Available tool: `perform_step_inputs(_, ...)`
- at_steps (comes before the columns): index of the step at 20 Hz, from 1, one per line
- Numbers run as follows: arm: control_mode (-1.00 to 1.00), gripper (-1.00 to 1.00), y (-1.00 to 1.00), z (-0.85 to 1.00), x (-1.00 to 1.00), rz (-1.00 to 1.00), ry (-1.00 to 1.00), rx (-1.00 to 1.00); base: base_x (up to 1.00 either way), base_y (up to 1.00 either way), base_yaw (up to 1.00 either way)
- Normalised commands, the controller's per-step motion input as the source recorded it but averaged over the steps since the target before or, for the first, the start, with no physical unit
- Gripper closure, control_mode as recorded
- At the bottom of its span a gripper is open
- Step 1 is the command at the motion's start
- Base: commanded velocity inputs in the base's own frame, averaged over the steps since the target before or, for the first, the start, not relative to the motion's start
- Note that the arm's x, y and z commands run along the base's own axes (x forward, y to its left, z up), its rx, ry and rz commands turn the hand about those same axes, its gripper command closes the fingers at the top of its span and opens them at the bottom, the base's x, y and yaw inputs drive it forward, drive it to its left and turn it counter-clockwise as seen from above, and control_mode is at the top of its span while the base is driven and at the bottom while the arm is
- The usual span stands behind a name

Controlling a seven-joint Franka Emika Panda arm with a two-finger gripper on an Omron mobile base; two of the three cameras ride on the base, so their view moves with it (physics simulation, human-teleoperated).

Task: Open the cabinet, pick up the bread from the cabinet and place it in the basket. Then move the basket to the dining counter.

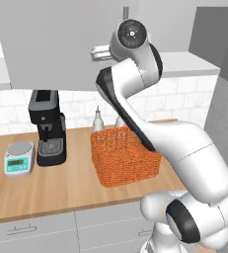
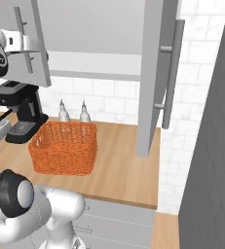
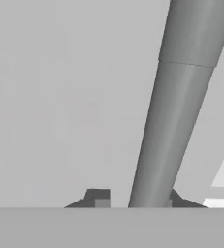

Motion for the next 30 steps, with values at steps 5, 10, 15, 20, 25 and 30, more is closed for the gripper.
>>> perform_step_inputs(5,-1.00,1.00,0.86,0.00,-1.00,-0.31,-0.01,-0.06,0.00,0.00,0.00)
perform_step_inputs(10,-1.00,1.00,0.79,0.00,-1.00,-0.38,0.01,0.00,0.00,0.00,0.00)
perform_step_inputs(15,-1.00,1.00,0.78,-0.01,-0.77,-0.21,0.04,0.00,0.00,0.00,0.00)
perform_step_inputs(20,-1.00,-1.00,0.62,-0.08,-0.67,-0.17,0.00,0.00,0.00,0.00,0.00)
perform_step_inputs(25,-1.00,-1.00,0.20,-0.06,-0.15,-0.07,-0.01,0.00,0.00,0.00,0.00)
perform_step_inputs(30,-1.00,-1.00,0.22,-0.04,-0.22,-0.01,-0.03,0.00,0.00,0.00,0.00)
